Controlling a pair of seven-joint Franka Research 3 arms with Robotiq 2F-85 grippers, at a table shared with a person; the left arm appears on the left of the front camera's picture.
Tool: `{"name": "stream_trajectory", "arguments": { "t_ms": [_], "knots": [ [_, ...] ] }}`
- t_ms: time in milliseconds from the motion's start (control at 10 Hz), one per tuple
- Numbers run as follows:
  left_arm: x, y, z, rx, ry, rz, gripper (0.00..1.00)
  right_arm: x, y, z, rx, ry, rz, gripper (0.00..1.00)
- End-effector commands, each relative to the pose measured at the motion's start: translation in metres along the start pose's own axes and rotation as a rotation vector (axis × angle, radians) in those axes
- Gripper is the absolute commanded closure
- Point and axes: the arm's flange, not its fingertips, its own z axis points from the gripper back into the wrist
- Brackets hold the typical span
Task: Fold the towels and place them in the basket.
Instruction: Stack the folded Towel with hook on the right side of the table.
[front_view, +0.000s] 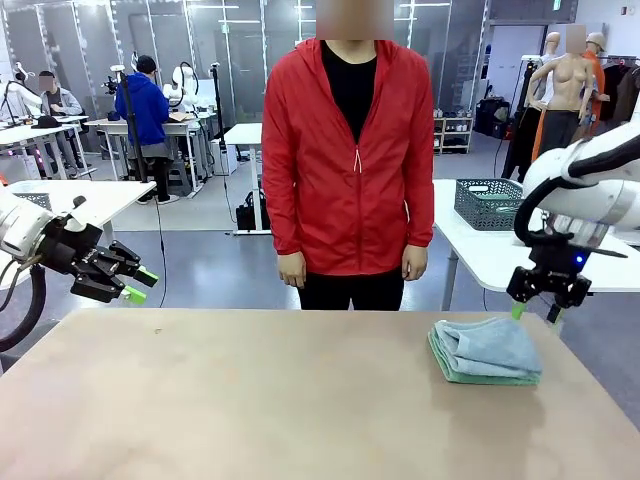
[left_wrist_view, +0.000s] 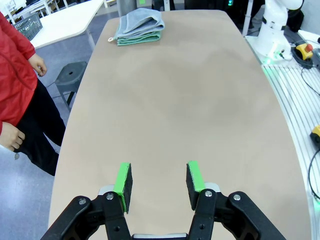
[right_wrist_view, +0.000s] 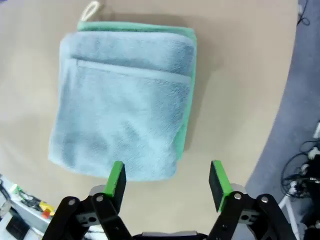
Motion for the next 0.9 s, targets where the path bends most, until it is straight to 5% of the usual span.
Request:
{"name": "stream_trajectory", "arguments": {
  "t_ms": [0, 200, 500, 800],
  "knots": [
    [0.0, 0.0, 0.0, 0.0, 0.0, -0.02, 0.43, -0.052, 0.05, 0.049, -0.039, -0.072, -0.026, 0.0],
    [0.0, 0.0, 0.0, 0.0, 0.0, -0.02, 0.43, -0.137, 0.112, 0.132, -0.126, -0.245, -0.053, 0.0],
    [0.0, 0.0, 0.0, 0.0, 0.0, -0.02, 0.43, -0.241, 0.158, 0.206, -0.188, -0.524, -0.04, 0.0],
    [0.0, 0.0, 0.0, 0.0, 0.0, -0.02, 0.43, -0.274, 0.168, 0.217, -0.168, -0.649, 0.028, 0.0]
  ]
}}
